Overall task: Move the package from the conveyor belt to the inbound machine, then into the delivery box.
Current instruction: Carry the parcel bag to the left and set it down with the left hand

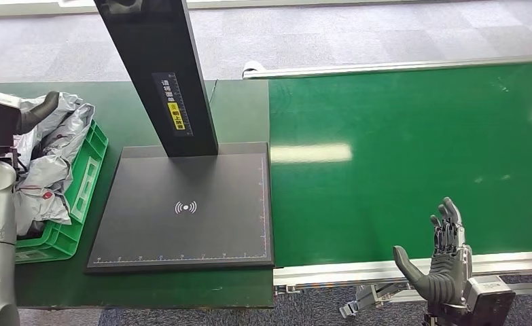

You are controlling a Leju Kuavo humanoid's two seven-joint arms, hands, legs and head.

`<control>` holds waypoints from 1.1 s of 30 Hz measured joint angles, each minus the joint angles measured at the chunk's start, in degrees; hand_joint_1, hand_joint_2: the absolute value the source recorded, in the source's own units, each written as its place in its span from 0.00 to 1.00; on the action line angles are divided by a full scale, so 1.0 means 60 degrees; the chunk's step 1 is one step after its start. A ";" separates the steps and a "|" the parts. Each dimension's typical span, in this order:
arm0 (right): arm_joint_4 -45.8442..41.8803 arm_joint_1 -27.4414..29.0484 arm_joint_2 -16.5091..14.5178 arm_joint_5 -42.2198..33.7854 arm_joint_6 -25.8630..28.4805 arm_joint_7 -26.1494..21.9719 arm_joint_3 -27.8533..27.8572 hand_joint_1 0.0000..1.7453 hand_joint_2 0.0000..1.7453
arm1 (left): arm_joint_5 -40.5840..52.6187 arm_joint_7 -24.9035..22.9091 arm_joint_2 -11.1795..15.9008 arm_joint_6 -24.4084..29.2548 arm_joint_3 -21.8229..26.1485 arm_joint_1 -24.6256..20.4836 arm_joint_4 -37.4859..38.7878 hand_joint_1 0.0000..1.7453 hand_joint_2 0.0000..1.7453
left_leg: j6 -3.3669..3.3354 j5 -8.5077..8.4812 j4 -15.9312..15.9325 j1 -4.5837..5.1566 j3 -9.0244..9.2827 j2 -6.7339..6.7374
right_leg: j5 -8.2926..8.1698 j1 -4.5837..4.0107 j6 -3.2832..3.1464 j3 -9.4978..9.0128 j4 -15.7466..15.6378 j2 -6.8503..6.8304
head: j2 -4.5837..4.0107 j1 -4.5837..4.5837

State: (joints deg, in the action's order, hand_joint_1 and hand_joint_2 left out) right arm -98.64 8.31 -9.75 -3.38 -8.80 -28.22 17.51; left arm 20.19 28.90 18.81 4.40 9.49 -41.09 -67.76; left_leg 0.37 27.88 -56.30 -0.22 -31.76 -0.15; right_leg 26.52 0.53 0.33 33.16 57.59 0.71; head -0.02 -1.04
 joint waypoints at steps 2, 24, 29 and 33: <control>0.0000 -0.0003 0.0005 -0.0027 0.0046 0.0001 0.0000 0.00 1.00 | -0.0678 -0.0175 -0.0183 -0.0275 -0.0066 0.0160 -0.0672 0.00 1.00 | 0.0000 0.0001 0.0000 0.0001 -0.0002 -0.0002 | 0.0000 0.0001 0.0000 -0.0001 0.0000 -0.0001 | 0.0000 0.0002; 0.0581 -0.0481 0.0180 0.0058 0.0109 0.0331 -0.0870 0.00 1.00 | -0.2935 0.0947 -0.1718 -0.1943 -0.2372 0.3953 -0.3713 0.00 1.00 | -0.0007 0.0010 0.0000 0.0009 -0.0002 0.0013 | 0.0002 0.0009 0.0003 -0.0002 -0.0006 0.0001 | 0.0000 0.0001; 0.0967 -0.0746 0.0200 0.0125 0.0061 0.0523 -0.1245 0.00 1.00 | -0.3201 0.1379 -0.2561 -0.2237 -0.2959 0.4451 -0.2722 0.00 1.00 | -0.0009 0.0011 0.0000 0.0009 -0.0003 0.0012 | 0.0001 0.0011 0.0003 -0.0004 -0.0007 0.0000 | 0.0000 -0.0001; 0.1487 -0.0938 0.0200 0.0286 -0.0076 0.0686 -0.1543 0.00 1.00 | -0.3498 0.1533 -0.3172 -0.2187 -0.2998 0.4767 -0.1968 0.00 1.00 | -0.0008 0.0011 0.0000 0.0006 -0.0002 0.0011 | 0.0001 0.0008 0.0003 -0.0004 -0.0006 0.0001 | 0.0000 -0.0004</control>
State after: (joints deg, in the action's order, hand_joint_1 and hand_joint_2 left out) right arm -89.72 2.69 -8.55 -1.67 -9.26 -24.11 8.25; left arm -0.80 38.10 -0.22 -8.72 -8.50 -12.49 -79.56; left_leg 0.33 27.95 -56.30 -0.18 -31.77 -0.08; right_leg 26.52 0.58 0.34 33.13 57.55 0.71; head -0.02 -1.07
